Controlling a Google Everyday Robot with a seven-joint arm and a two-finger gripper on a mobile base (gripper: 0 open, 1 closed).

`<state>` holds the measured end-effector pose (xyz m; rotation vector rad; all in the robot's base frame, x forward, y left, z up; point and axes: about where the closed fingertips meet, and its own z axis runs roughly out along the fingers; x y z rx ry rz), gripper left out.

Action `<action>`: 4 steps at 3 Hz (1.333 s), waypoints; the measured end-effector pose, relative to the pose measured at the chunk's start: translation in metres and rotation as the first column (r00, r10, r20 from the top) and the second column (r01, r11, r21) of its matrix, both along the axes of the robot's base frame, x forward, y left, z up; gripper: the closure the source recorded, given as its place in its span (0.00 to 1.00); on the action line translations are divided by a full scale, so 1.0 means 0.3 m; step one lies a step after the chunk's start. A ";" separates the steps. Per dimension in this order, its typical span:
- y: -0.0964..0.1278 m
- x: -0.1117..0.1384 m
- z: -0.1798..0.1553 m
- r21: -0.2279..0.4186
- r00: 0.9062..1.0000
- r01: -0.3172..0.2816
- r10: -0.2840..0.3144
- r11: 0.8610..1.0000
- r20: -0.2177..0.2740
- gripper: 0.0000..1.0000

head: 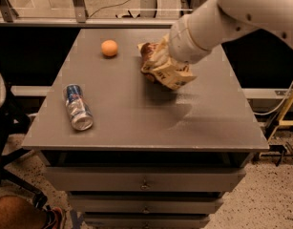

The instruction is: Move brown chip bag near redbull can

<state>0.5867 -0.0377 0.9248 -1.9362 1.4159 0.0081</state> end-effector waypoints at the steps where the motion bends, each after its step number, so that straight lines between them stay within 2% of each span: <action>1: 0.181 -0.018 0.008 -0.034 0.988 -0.154 0.155 0.987 0.014 1.00; 2: 0.313 -0.067 0.001 -0.073 0.970 -0.242 0.242 0.968 -0.002 1.00; 3: 0.383 -0.124 -0.015 -0.100 0.965 -0.262 0.258 0.960 -0.047 1.00; 4: 0.407 -0.163 -0.035 -0.111 0.966 -0.250 0.241 0.962 -0.089 0.96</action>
Offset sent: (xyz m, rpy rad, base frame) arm -0.0454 0.1439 -0.0044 -0.1345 0.0315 0.3349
